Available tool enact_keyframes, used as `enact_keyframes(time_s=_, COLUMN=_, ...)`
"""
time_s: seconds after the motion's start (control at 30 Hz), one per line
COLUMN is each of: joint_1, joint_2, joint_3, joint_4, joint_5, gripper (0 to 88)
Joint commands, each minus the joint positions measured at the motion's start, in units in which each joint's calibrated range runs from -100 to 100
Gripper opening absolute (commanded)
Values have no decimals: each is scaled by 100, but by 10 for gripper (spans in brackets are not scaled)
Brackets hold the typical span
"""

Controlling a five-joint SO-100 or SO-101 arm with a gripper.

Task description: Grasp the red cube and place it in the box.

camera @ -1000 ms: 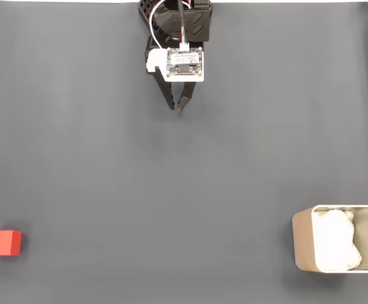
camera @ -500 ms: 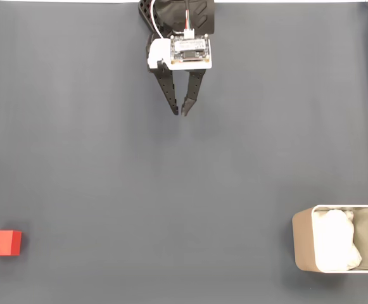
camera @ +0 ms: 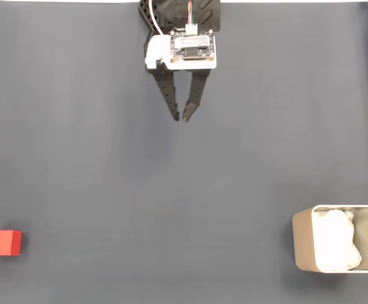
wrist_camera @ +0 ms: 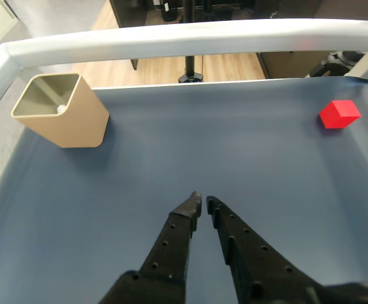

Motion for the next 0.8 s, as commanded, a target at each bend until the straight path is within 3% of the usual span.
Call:
enact_keyframes(time_s=0.0, joint_1=261, joint_2=547, joint_3=-922, joint_4=66, joint_5=5, gripper=0)
enact_keyframes(time_s=0.77, joint_1=1973, joint_2=3779, joint_3=-4563, joint_4=156, joint_5=5, gripper=0)
